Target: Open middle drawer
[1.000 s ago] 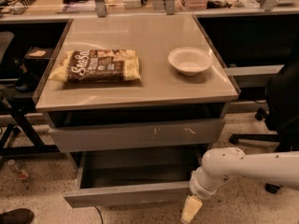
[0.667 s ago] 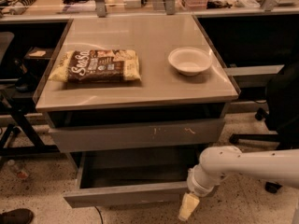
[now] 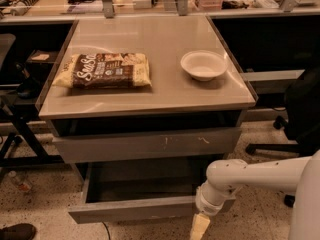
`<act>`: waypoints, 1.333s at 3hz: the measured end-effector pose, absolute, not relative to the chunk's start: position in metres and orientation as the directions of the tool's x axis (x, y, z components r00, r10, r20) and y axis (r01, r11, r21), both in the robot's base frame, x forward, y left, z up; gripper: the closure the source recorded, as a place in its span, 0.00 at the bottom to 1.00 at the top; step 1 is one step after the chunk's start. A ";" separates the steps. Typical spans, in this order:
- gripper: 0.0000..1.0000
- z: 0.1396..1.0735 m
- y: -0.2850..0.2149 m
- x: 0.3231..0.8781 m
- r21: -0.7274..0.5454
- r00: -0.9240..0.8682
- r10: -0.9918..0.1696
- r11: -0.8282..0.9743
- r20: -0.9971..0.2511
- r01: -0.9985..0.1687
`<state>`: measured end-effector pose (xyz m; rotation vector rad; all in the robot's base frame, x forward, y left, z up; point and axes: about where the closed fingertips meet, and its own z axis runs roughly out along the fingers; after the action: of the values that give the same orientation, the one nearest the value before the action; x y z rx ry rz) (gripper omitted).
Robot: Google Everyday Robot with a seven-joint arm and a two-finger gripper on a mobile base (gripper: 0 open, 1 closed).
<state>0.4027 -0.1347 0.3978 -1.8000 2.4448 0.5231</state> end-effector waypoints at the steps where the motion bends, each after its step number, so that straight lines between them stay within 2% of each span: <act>1: 0.00 0.402 -0.135 0.403 0.234 -0.316 -0.916 0.260 -0.247 -0.937; 2: 0.00 0.415 -0.152 0.373 0.266 -0.328 -0.916 0.265 -0.230 -0.927; 3: 0.00 0.415 -0.151 0.373 0.266 -0.328 -0.916 0.265 -0.230 -0.927; 4: 0.00 0.429 -0.178 0.339 0.294 -0.363 -0.905 0.293 -0.222 -0.910</act>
Offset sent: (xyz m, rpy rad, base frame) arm -0.0758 -0.0464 0.0376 -0.0170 0.0889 -0.0160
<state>0.3390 -0.1781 0.4288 -1.7648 2.5157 0.5859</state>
